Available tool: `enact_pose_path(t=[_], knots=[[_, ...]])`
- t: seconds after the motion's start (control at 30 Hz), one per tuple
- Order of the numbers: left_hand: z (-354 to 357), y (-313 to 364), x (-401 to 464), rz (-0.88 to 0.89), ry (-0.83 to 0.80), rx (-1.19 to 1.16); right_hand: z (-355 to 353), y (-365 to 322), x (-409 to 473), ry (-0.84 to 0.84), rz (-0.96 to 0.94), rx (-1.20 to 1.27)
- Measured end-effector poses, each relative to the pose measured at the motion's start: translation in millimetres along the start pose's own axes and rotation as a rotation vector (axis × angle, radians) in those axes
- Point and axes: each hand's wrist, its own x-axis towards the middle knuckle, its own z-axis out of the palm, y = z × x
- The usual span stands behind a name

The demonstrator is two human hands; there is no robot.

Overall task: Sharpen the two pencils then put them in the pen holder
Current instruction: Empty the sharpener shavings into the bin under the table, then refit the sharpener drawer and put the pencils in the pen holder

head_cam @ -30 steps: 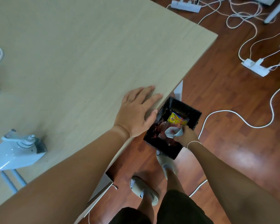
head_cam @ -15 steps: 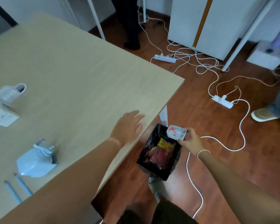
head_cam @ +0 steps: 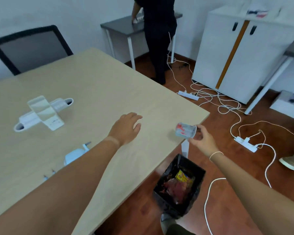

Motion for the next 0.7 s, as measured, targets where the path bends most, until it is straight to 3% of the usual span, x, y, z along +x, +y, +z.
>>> enact_pose_path(t=[0.37,0.7], knots=[[-46.9,-96.2,-93.9,-0.381,0.103,-0.059,129.6,-80.2,13.6,-0.455,-0.197,-0.071],[-43.2,-121.0,-140.3,-0.587,-0.065,-0.134,202.1,-105.6,10.7,-0.700,-0.266,-0.174]])
